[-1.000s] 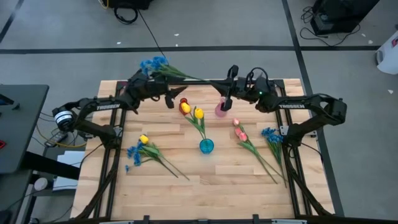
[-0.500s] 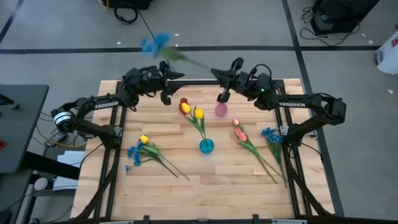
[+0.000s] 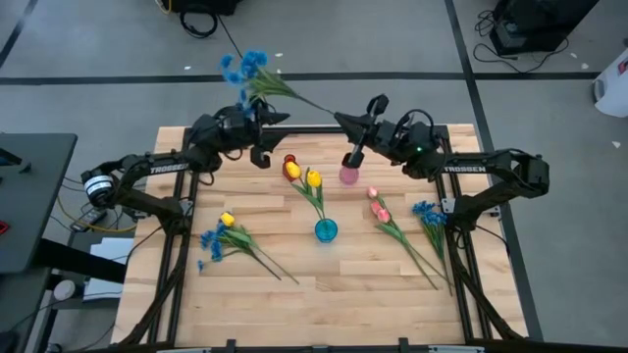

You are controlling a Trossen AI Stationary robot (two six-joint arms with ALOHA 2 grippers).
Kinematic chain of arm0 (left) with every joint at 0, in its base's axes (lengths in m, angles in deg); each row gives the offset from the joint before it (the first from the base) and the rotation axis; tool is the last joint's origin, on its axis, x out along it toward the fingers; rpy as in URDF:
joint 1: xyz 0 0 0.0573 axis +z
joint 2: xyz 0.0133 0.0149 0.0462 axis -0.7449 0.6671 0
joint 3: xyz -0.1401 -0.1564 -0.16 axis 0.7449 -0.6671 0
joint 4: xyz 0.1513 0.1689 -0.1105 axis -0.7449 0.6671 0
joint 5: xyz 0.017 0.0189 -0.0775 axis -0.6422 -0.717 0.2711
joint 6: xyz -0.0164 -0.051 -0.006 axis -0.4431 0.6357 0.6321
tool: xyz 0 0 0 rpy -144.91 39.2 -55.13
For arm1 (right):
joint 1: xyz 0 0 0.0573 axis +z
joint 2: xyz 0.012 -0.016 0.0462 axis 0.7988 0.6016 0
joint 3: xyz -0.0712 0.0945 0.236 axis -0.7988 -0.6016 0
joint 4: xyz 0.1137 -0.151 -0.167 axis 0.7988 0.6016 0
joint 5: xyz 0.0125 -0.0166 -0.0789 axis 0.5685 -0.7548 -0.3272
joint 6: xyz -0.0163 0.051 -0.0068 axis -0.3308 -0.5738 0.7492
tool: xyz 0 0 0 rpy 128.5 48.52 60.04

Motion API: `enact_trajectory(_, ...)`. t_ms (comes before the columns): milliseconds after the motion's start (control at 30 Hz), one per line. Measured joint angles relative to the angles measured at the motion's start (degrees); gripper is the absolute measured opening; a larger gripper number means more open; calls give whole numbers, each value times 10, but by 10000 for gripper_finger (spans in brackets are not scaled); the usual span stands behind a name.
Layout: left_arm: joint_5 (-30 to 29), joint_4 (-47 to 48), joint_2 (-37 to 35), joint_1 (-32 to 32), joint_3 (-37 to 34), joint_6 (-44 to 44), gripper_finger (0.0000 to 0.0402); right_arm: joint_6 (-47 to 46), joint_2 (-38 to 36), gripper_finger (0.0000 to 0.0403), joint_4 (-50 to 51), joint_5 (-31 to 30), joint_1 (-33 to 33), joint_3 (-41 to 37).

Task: Sort flowers into vase by color
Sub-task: Put the middle right blue flowers into the pink vase

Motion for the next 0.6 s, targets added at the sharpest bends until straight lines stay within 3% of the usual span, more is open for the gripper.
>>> enact_trajectory(200,-49,-49,0,-11,2,19,204,0,0,19,-9,10,18,0)
enact_trajectory(600,-47,-42,39,-42,72,58,204,1,0,19,1,8,33,0)
